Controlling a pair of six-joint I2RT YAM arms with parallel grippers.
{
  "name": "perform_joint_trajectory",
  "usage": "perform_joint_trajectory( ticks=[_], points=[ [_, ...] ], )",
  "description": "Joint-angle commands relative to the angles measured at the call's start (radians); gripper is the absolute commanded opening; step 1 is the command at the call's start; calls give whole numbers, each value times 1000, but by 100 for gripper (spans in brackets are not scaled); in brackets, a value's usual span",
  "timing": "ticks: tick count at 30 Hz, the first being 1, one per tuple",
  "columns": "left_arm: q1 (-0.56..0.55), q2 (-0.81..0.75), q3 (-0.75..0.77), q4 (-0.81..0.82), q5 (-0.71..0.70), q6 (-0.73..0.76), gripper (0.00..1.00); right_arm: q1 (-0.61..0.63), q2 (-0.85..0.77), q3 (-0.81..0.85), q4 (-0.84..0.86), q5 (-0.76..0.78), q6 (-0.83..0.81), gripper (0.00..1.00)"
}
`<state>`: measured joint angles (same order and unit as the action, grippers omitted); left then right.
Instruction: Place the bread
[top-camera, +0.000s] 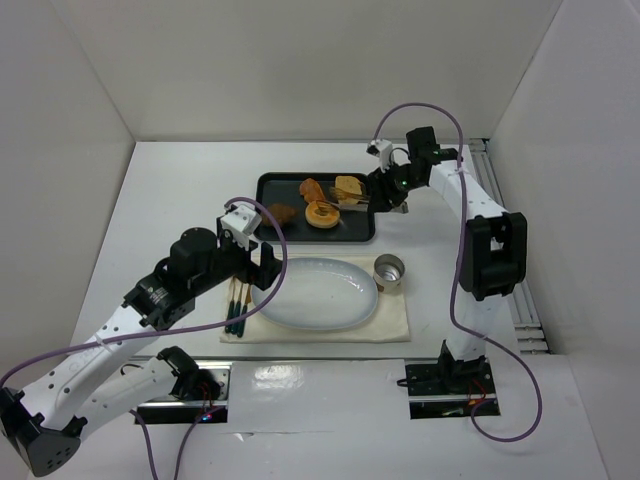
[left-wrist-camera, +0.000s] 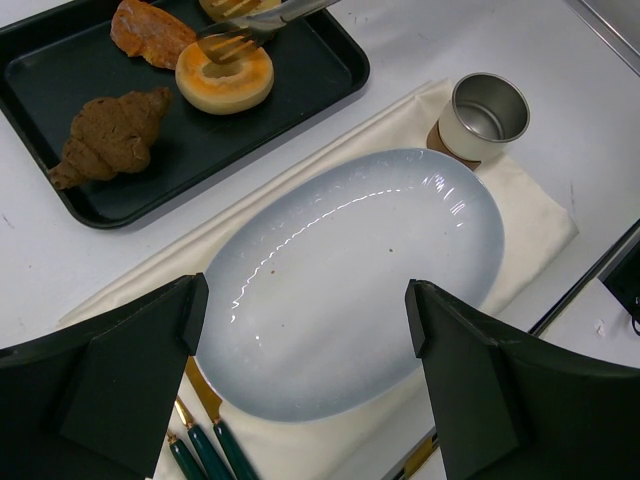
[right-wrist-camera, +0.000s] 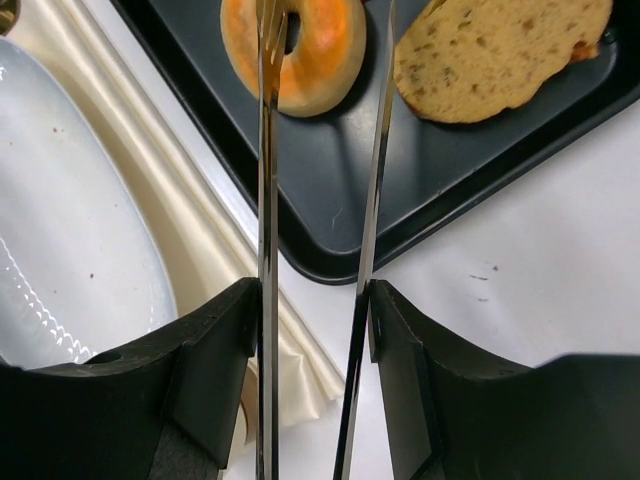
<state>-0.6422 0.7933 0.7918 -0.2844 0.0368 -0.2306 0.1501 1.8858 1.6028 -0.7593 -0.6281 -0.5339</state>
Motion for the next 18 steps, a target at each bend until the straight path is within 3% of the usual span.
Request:
perform_joint_trajectory(
  ticks=[1, 18],
  points=[
    [4, -17, 1, 37, -8, 27, 100, -4, -1, 51, -57, -39, -11, 56],
    [4, -17, 1, 37, -8, 27, 100, -4, 55, 114, -138, -39, -38, 52]
  ],
)
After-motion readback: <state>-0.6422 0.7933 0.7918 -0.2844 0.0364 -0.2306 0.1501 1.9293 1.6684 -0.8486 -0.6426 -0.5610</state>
